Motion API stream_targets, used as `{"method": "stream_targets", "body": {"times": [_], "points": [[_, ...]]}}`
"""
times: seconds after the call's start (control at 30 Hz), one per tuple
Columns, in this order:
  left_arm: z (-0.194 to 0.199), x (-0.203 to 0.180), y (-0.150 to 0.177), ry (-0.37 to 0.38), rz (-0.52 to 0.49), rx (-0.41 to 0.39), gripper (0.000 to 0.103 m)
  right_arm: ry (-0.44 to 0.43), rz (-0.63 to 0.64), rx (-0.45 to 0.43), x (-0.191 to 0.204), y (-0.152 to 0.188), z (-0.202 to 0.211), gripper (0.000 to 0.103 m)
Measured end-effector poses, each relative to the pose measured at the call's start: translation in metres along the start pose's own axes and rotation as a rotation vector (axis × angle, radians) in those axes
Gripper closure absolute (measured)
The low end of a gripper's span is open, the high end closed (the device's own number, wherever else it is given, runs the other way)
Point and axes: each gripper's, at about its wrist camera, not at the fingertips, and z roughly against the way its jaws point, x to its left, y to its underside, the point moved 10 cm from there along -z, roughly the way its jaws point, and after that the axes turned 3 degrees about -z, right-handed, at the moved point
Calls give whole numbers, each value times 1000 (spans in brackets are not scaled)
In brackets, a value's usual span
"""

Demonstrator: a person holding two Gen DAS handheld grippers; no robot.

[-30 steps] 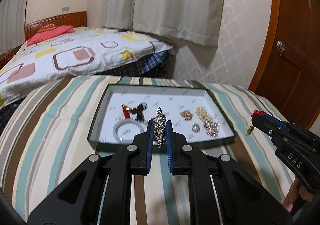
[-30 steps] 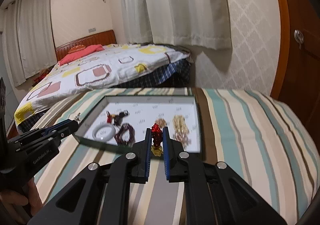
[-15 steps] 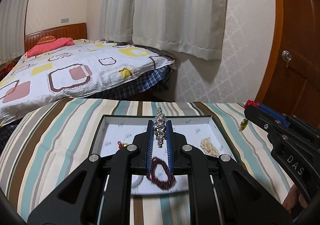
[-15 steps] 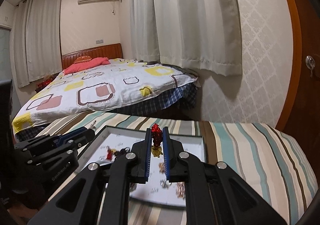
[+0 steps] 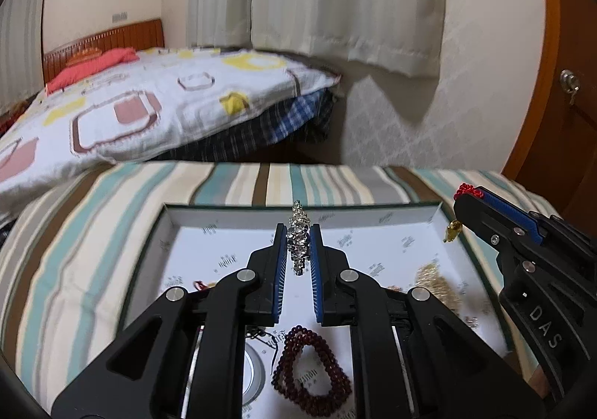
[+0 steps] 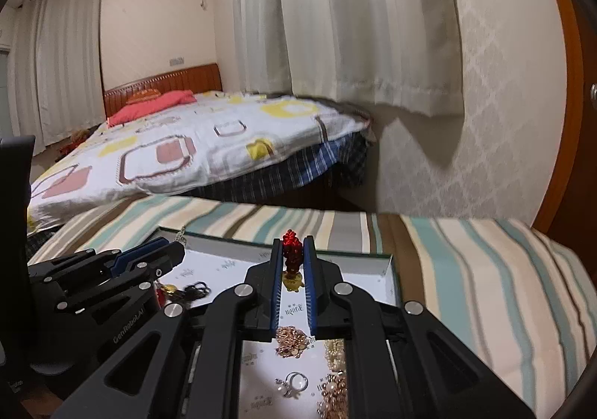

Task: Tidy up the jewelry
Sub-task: 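Carry the silver brooch and red-flower pendant into the box, opening both tools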

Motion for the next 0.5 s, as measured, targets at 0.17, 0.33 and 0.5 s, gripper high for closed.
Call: {"method": "stream_targets", "body": {"times": [0.17, 0.33, 0.5], "points": [[-34, -2, 11, -22, -16, 77, 91, 5, -18, 65, -8, 12, -30, 92], [-54, -2, 19, -32, -24, 147, 91, 6, -31, 146, -12, 21, -52, 92], [-62, 1, 27, -50, -18, 205, 91, 8, -32, 213, -13, 29, -62, 92]]}}
